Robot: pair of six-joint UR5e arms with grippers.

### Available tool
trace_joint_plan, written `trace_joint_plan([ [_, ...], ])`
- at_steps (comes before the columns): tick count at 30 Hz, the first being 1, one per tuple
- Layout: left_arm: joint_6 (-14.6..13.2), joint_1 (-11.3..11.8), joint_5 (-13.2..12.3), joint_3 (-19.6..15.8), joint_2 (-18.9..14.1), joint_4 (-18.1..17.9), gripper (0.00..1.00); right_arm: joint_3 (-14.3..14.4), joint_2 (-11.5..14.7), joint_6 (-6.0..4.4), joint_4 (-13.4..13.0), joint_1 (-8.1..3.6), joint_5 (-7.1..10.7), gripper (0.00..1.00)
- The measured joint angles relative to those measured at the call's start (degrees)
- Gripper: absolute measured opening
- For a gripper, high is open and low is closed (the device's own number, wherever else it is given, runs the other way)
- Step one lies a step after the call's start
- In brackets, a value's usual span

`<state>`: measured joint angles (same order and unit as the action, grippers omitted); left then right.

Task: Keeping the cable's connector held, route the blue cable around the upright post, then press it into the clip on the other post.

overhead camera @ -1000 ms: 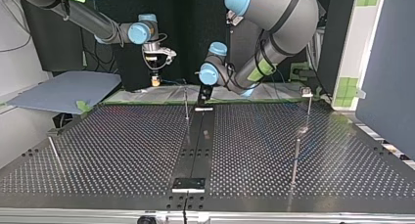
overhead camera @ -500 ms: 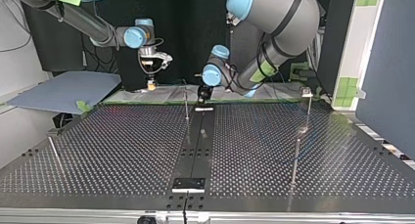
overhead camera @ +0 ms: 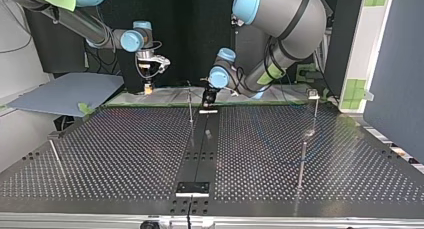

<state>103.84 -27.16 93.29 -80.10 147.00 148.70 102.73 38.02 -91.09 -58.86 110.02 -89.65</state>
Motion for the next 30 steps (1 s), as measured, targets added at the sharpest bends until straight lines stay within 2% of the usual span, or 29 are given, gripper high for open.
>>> trace_joint_plan([
  [5, 2.0, 0.3, -1.8, 0.0, 0.0, -0.6, 0.0, -0.3, -0.3, -0.21, 0.1, -0.45, 0.08, 0.0],
  [12, 5.5, 0.4, -4.5, 0.0, 0.1, -0.9, 0.0, -2.4, -1.8, -0.16, 1.7, -2.16, 0.82, 0.0],
  [17, 8.1, 0.4, -6.7, 0.0, 0.4, -1.3, 0.0, -2.9, -2.0, 0.04, 2.0, -2.89, 1.18, 0.0],
  [25, 11.5, 1.1, -7.4, 0.0, 2.2, -1.7, 0.0, -3.5, -2.1, 0.2, 2.6, -3.16, 1.39, 0.0],
  [30, 12.2, 1.3, -7.5, 0.0, 2.4, -1.9, 0.0, -4.4, -2.1, 0.16, 3.1, -3.42, 1.46, 0.0],
])
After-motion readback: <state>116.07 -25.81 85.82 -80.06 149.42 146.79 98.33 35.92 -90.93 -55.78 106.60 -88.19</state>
